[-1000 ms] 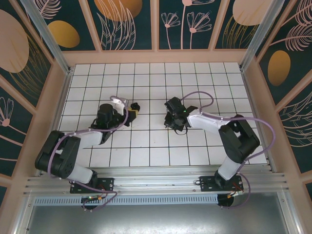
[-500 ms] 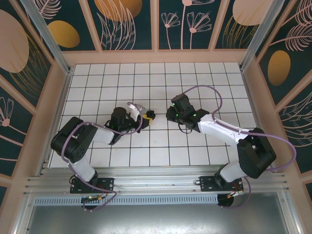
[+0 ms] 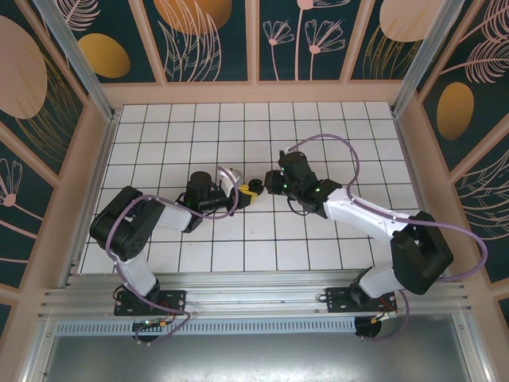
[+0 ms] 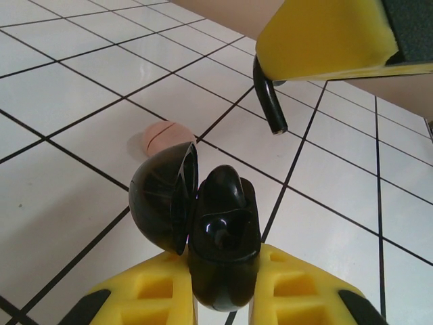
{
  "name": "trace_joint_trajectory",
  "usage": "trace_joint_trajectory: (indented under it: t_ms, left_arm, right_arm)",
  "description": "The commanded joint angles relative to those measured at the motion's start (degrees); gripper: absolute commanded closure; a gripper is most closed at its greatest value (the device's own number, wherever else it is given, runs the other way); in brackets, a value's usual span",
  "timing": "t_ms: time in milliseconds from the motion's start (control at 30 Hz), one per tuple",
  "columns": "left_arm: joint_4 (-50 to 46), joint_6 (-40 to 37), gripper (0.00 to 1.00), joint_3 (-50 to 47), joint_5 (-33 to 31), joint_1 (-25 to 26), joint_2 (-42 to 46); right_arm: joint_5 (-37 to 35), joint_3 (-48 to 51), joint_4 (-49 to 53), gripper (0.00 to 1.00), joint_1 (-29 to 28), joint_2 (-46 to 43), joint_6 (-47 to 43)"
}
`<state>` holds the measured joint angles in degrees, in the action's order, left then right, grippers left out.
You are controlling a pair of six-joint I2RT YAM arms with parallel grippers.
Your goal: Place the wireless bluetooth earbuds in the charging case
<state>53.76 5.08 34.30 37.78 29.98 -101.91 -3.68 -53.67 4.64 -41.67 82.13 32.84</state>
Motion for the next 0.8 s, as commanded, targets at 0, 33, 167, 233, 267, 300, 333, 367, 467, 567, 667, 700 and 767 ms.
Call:
trace_joint_trajectory:
  t_ms: [0,33,167,233,267,300,333,367,467,567,667,700,767]
  left_arm:
    - [2.58,-0.97,0.92,1.11,2.52,0.31,-0.66]
    - [2.58,-0.95,0.93,1.22,2.48,0.28,-0.68]
    - [2.93,-0.15,0.92,1.37,2.02,0.30,-0.27]
    - [3.01,0.55,0.93,1.70,1.99,0.34,-0.18]
    - [3.29,0.80,0.93,1.85,1.96,0.32,-0.18]
    - [3.64,1.10,0.93,1.90,1.95,0.31,0.00]
    - [3.84,1.25,0.93,1.91,1.86,0.30,0.11]
    - [4.05,1.35,0.93,1.93,1.77,0.35,0.35]
    - [4.07,1.46,0.93,2.00,1.66,0.32,0.82]
    - [4.07,1.61,0.93,1.93,1.33,0.28,1.27]
    - [4.07,1.77,0.93,1.98,1.33,0.32,1.66]
    - [4.07,1.77,0.93,1.96,1.25,0.32,1.75]
    - [4.07,1.86,0.93,1.99,1.03,0.32,1.84]
  right_arm:
    - [0.39,-2.27,-3.32,0.81,-1.02,0.55,-2.45]
    - [0.51,-2.62,-3.67,0.81,-1.21,0.92,-2.64]
    - [0.95,-3.15,-4.68,0.81,-1.83,2.04,-3.13]
    - [1.31,-3.02,-5.71,0.81,-1.99,2.48,-3.14]
    - [1.31,-3.07,-6.03,0.81,-2.09,2.70,-3.22]
    - [1.31,-3.13,-6.15,0.81,-2.25,2.92,-3.36]
    - [1.31,-3.31,-5.99,0.81,-2.34,3.11,-3.54]
    - [1.27,-3.29,-5.73,0.81,-2.40,3.28,-3.74]
    - [1.14,-3.06,-5.63,0.81,-2.62,3.44,-4.23]
    - [0.89,-2.44,-5.71,0.81,-2.68,3.57,-4.36]
    - [1.04,-2.27,-5.83,0.81,-2.71,3.97,-4.53]
    - [1.09,-2.33,-5.91,0.81,-2.78,4.14,-4.67]
    - [1.22,-2.29,-5.79,0.81,-2.95,4.22,-4.95]
